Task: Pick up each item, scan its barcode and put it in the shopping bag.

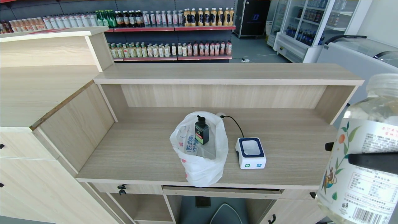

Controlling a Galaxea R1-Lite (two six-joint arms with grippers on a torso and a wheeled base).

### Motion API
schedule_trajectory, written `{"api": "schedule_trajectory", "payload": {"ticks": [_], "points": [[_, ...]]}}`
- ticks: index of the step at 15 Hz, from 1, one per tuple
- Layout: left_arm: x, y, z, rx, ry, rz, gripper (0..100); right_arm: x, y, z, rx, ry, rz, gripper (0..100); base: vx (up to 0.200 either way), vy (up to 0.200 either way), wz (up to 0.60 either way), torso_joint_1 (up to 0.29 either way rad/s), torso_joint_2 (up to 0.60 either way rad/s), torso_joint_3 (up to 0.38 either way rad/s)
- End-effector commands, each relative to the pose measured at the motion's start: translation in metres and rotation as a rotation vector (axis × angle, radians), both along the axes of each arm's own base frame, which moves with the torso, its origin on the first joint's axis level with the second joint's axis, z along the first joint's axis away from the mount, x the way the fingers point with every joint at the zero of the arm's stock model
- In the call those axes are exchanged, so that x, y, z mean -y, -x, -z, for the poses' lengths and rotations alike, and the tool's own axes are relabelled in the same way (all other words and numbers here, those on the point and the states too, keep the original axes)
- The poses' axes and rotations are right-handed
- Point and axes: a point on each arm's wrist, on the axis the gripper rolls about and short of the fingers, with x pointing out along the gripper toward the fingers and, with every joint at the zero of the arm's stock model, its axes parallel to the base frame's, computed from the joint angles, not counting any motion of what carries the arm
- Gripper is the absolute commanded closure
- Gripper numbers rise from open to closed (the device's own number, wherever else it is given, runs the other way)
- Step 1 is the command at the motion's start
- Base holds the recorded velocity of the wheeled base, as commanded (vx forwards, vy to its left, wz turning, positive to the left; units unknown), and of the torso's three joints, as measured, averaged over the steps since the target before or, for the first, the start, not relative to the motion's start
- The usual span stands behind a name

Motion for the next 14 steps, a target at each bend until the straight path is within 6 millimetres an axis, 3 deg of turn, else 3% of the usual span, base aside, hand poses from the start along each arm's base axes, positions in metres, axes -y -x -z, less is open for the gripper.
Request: {"api": "schedule_trajectory", "payload": {"ticks": [1,7,9,11,13,14], "points": [[0.0,0.0,0.0,-0.001,0.0,0.0,0,0.0,-0.002,0.0,0.0,0.0,0.003,100,0.0,0.0,0.0,0.0,0.0,0.0],[0.0,0.0,0.0,0.0,0.0,0.0,0,0.0,-0.004,-0.001,0.002,0.0,0.004,100,0.0,0.0,0.0,0.0,0.0,0.0],[0.0,0.0,0.0,0.0,0.0,0.0,0,0.001,-0.014,0.001,0.039,0.029,0.062,100,0.0,0.0,0.0,0.0,0.0,0.0],[0.0,0.0,0.0,-0.001,0.0,0.0,0,0.012,-0.058,0.02,0.293,0.258,0.27,100,0.0,0.0,0.0,0.0,0.0,0.0],[0.0,0.0,0.0,0.0,0.0,0.0,0,0.05,-0.104,0.045,0.573,0.554,0.408,100,0.0,0.0,0.0,0.0,0.0,0.0],[0.0,0.0,0.0,0.0,0.0,0.0,0,0.059,-0.112,0.051,0.628,0.609,0.42,100,0.0,0.0,0.0,0.0,0.0,0.0]]}}
